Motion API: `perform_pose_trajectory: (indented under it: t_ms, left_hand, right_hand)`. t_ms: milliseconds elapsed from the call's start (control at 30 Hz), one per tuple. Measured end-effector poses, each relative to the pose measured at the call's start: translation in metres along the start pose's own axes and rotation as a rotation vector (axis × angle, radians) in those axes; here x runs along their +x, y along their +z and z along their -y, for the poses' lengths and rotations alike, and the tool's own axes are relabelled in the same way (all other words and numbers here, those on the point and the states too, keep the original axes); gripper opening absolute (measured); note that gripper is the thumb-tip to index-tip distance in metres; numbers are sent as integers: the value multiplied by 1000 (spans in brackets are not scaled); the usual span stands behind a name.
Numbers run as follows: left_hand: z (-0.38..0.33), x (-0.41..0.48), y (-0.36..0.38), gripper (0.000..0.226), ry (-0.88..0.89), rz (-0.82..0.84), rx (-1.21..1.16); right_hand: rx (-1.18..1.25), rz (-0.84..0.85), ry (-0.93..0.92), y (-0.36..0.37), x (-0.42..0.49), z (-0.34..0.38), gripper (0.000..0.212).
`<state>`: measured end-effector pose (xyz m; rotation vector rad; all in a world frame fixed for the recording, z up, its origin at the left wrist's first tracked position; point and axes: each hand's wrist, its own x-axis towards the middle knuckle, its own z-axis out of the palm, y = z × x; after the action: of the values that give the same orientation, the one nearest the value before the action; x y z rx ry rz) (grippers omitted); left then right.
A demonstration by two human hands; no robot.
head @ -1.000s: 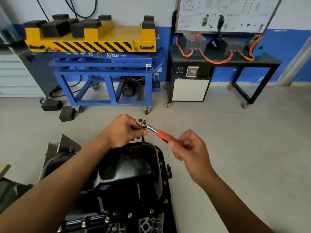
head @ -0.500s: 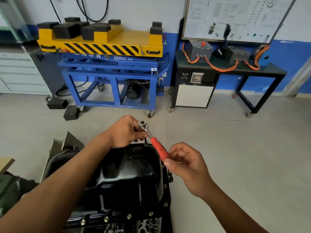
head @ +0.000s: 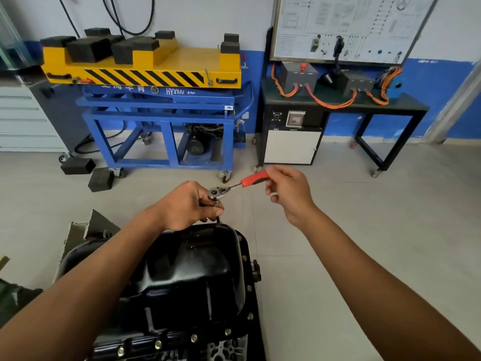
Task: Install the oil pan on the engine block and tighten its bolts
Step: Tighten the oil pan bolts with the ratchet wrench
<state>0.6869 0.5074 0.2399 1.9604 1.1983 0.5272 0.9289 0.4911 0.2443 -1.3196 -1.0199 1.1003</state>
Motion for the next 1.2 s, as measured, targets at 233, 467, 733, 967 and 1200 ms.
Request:
perform_pose_trajectory:
  t_ms: [233,467,733,967,1200]
  left_hand:
    - [-2,1,1,10,19,13,34]
    - [-7,-1,6,9,33,-94,131]
    - [-11,-5,4,27,31,-82,127]
    - [-17,-11,4,26,51,-111,70]
    - [-13,-12,-1,14,38,-51,-34]
  right_hand:
    - [-39,124,51,42,39,9,23]
    - [61,-10,13,6,8,-8,20]
    - [209,33,13,-10,-95,-23,11]
    - [173,180,46,9,-142,-33,16]
    - [155,148,-13,5,-121,-25,8]
